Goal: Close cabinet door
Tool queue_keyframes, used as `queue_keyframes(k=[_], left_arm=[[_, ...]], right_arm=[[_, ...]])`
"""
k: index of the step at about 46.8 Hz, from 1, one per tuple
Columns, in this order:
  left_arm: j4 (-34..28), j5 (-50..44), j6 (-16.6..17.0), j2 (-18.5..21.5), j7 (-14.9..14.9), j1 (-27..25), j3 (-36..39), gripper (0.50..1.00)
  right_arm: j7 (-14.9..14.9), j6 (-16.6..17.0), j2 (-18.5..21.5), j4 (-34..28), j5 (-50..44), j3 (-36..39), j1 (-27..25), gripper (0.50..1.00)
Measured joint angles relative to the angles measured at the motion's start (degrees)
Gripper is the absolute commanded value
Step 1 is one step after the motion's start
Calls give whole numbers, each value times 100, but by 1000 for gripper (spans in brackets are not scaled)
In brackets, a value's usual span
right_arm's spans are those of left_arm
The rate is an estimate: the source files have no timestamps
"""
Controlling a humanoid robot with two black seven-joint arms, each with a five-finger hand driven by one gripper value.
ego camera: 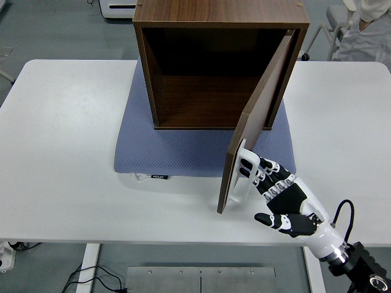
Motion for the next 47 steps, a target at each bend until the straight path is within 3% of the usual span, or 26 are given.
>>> queue_keyframes(k=[20,32,47], left_arm=[[0,0,0,0,0,2,0,1000],[0,0,0,0,0,3,0,1000],[0,0,0,0,-1,2,0,1000]], right_arm=[[0,-591,550,-207,-7,-479,431,1000],[0,-1026,676,-271,8,-844,758,1000],[0,-1290,699,-453,54,-861,902,1000]])
